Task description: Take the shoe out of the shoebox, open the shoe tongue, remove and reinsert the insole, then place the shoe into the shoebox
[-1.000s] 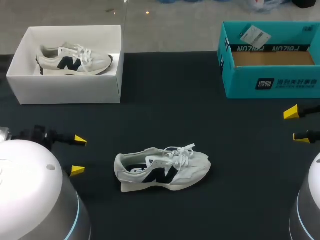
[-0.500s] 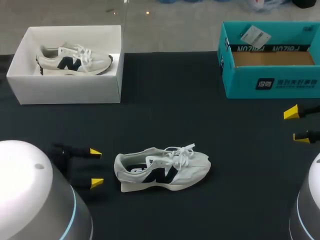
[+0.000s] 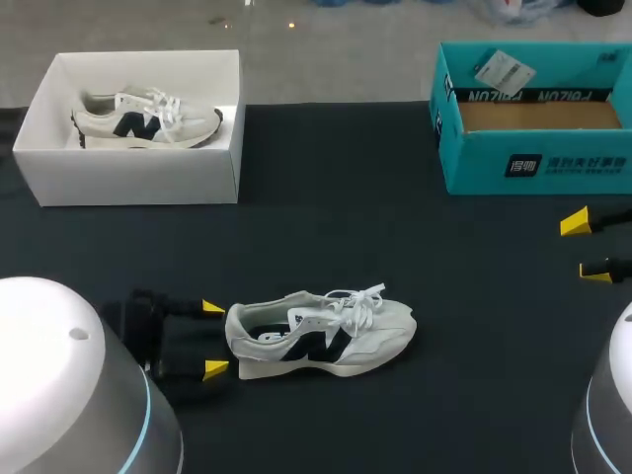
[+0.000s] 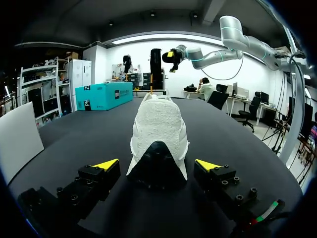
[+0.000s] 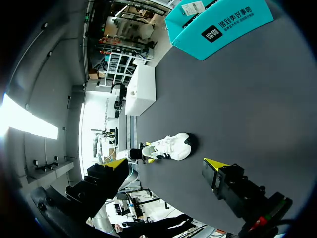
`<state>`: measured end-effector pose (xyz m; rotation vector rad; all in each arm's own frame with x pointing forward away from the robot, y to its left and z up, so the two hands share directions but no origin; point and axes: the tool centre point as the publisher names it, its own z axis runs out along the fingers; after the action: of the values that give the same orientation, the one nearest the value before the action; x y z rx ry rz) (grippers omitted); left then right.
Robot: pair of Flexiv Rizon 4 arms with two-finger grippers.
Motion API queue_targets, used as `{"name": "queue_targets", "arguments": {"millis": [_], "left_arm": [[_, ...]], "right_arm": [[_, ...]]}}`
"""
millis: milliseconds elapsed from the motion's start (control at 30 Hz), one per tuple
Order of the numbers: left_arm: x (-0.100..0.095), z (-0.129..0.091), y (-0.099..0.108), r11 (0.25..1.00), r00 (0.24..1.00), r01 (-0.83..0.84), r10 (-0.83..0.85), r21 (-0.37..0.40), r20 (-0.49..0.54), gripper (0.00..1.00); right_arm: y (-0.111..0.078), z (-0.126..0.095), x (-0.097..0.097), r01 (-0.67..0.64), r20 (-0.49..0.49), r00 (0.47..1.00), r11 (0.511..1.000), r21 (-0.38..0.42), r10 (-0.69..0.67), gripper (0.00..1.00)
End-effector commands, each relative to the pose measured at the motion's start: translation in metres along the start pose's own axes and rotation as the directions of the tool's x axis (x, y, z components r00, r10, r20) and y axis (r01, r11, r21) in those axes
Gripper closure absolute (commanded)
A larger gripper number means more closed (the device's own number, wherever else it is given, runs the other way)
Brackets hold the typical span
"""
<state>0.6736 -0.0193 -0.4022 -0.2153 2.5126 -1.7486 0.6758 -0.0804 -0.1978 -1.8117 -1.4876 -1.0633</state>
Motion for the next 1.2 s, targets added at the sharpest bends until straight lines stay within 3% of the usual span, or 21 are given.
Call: {"name": "queue_targets", "arguments": {"millis": [33,500,933,967,1000,1033,1100,1200], "left_arm": [[0.001,0.007,-0.002,1.000,1.000,-0.005,0.005,-0.008,-0.014,0.00],[0.004,0.033,-0.001,0.999,0.998,-0.025,0.023,-0.029,-0.052,0.00],[0.000,0.042,0.010,0.998,0.998,-0.013,0.009,-0.057,-0.054,0.00],[0.000,0.042,0.011,0.998,0.998,-0.012,0.008,-0.060,-0.057,0.20],[-0.001,0.041,0.012,0.998,0.998,-0.012,0.008,-0.062,-0.058,0.52],[-0.002,0.041,0.012,0.998,0.998,-0.011,0.008,-0.063,-0.059,0.64],[-0.003,0.039,0.012,0.997,0.997,-0.019,0.014,-0.069,-0.076,1.00],[-0.003,0.034,0.010,0.997,0.994,-0.038,0.030,-0.074,-0.105,1.00]], "right_arm": [[-0.001,0.000,0.000,-0.001,0.002,1.000,1.000,-0.002,0.001,0.00],[-0.001,0.000,0.000,-0.001,0.002,1.000,1.000,-0.002,0.001,0.00],[-0.001,0.000,0.000,-0.001,0.002,1.000,1.000,-0.002,0.001,0.00],[-0.001,0.000,0.000,-0.001,0.002,1.000,1.000,-0.002,0.001,0.00],[-0.001,0.000,0.000,-0.001,0.002,1.000,1.000,-0.002,0.001,0.00],[-0.001,0.000,0.000,-0.001,0.002,1.000,1.000,-0.002,0.001,0.00],[-0.001,0.000,0.000,-0.001,0.002,1.000,1.000,-0.002,0.001,0.00],[-0.001,0.000,0.000,-0.001,0.002,1.000,1.000,-0.002,0.001,0.00]]}}
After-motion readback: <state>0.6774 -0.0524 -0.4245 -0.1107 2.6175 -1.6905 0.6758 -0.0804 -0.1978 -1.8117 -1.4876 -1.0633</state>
